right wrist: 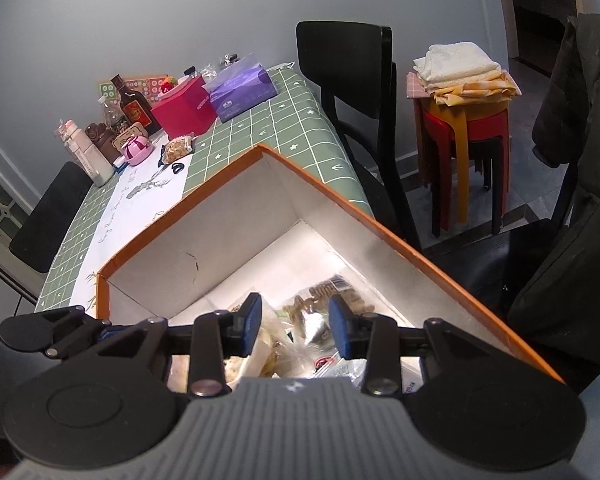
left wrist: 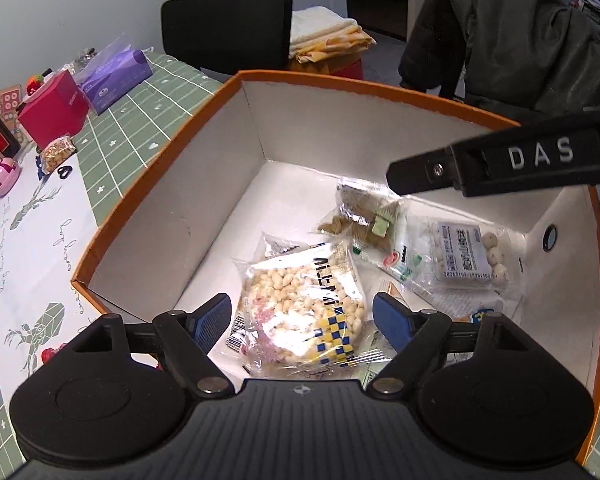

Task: Organize snacks
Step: 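Open the left tool to drop the MILNI bag while the right tool releases the cookie pack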

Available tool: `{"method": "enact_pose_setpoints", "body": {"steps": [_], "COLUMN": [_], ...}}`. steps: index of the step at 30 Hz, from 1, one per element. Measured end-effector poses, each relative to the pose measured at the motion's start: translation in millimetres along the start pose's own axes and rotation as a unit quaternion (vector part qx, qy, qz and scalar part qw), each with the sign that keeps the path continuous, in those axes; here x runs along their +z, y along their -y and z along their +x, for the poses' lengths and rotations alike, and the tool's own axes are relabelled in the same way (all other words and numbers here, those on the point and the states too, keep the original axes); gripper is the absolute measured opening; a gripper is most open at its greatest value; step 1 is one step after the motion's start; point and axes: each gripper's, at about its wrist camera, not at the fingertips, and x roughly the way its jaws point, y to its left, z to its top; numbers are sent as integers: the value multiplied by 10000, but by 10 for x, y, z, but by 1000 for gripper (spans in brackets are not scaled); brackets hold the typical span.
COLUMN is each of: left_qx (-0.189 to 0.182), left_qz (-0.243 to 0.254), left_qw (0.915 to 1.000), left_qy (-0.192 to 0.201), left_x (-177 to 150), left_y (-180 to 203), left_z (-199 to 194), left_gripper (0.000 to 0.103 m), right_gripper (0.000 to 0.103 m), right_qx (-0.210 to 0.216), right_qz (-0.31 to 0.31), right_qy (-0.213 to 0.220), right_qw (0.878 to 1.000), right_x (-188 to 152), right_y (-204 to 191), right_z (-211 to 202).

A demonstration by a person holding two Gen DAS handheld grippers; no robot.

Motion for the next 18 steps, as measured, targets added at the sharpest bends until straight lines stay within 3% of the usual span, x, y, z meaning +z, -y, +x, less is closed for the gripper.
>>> {"method": "enact_pose_setpoints", "body": {"steps": [18], "left_qx": [47], "left_qz": [-182], "left_qw": [9991], "left_qy": [373], "left_x": [7], "left_y": [-197], "left_z": [-292], "left_gripper": [95], "right_gripper": [37], "right_qx": [-52], "right_qz": [-136], "right_qy": [71], "right_qw": [9999], "right_x": [-21], "right_y": [-35], "right_z": [-47]}}
